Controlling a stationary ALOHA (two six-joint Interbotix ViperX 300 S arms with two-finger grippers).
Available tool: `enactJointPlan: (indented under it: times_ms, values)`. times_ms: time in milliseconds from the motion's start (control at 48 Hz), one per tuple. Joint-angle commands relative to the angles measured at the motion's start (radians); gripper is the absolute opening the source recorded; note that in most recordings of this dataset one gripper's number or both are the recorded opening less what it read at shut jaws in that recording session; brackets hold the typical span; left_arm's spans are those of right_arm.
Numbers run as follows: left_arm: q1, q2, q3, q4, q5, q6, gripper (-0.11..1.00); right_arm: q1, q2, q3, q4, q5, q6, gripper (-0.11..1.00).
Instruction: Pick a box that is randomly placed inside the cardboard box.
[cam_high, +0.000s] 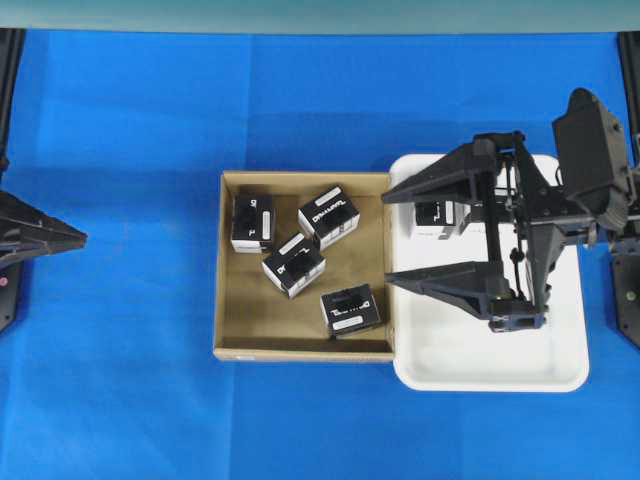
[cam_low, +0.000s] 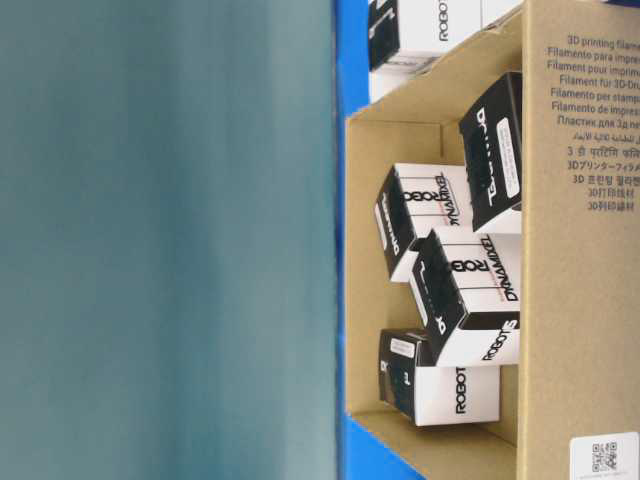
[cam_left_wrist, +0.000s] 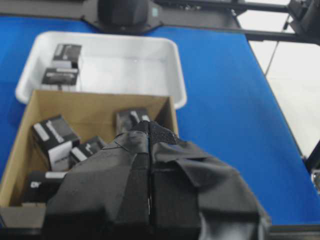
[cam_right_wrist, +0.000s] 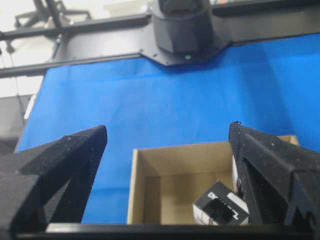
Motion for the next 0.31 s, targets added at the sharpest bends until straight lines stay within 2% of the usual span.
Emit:
enactJointPlan:
  times_ms: [0,291]
  values:
    - [-0.003,-0.003,-0.032,0.003,-0.02,0.0,-0.07,0.005,-0.014,0.0,-0.002,-0.011,0.0,0.99]
    - [-0.003,0.008,-0.028,0.003,-0.124,-0.002,-0.07,0.011,-0.103,0.066,-0.002,-0.023,-0.002,0.99]
